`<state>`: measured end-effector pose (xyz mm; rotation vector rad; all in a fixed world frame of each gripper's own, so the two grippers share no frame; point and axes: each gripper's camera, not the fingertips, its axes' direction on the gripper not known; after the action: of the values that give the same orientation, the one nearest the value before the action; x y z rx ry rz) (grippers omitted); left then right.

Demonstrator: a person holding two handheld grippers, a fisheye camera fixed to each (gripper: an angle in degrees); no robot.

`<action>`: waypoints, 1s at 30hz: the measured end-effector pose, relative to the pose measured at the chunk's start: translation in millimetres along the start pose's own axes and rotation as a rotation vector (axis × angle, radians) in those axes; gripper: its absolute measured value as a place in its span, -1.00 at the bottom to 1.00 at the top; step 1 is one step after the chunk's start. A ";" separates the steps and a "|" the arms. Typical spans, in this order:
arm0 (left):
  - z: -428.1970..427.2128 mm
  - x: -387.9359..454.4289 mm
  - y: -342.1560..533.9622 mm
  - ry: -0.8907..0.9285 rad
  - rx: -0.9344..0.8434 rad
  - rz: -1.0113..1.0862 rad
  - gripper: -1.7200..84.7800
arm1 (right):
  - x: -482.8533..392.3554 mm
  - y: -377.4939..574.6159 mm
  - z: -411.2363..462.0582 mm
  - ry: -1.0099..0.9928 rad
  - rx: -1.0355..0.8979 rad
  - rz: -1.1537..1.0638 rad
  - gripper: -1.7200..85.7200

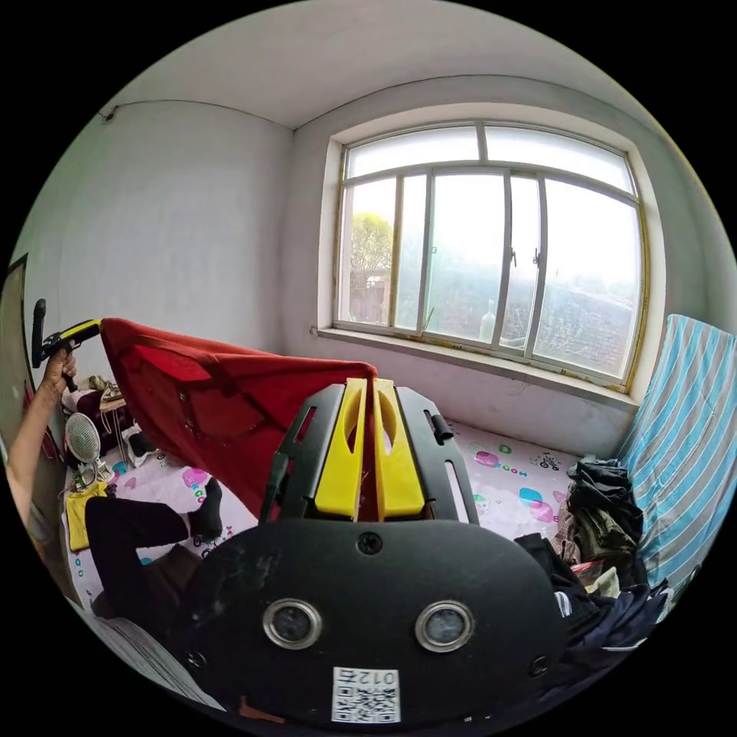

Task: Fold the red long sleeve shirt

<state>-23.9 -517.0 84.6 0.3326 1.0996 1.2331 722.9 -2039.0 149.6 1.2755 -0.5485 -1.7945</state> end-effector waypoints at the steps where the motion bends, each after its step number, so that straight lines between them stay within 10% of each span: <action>1: -4.0 1.9 4.8 0.001 0.004 0.000 -0.95 | 1.5 -3.7 -13.2 -0.018 0.033 0.017 -0.97; 16: 16.7 -7.1 90.0 0.160 0.013 -0.061 -0.96 | -1.6 105.5 2.3 -0.079 0.117 0.032 -0.97; 30: 503.1 -95.7 -29.4 0.175 -0.521 -0.179 -0.95 | 18.9 204.6 469.1 0.025 -0.394 -0.020 -0.95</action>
<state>407.1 -441.8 352.5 -0.2692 0.8900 1.3518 369.3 -2221.3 472.2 1.0302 -0.1549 -1.7904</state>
